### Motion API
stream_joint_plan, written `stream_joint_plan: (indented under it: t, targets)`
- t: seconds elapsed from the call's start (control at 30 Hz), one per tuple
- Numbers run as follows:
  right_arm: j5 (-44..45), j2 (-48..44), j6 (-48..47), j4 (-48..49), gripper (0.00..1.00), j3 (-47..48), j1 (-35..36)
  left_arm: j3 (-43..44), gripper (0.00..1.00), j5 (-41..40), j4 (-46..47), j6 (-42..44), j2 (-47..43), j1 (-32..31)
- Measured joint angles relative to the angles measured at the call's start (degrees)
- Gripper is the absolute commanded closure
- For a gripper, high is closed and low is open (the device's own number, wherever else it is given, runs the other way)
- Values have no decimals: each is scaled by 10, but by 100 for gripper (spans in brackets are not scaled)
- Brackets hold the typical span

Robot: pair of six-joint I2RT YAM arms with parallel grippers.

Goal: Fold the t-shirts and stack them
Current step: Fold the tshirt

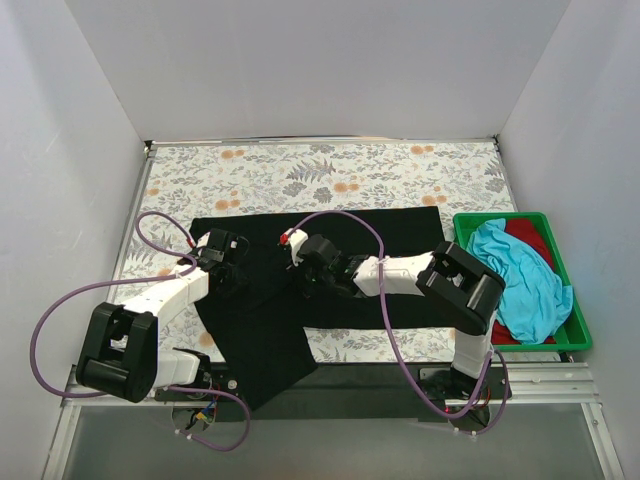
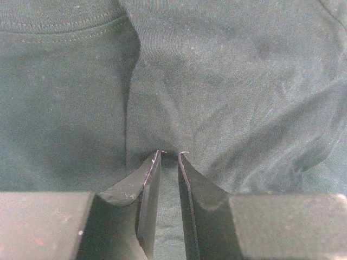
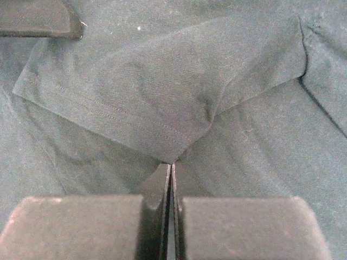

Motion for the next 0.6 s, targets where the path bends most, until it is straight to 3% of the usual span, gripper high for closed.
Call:
stream_joint_plan:
  t: [0.27, 0.6]
  targets:
    - [2, -20, -26, -14, 99, -1, 0, 0, 79, -5, 0, -1, 0, 0]
    - [11, -30, -122, -155, 99, 61, 0, 0, 79, -15, -2, -3, 0, -1]
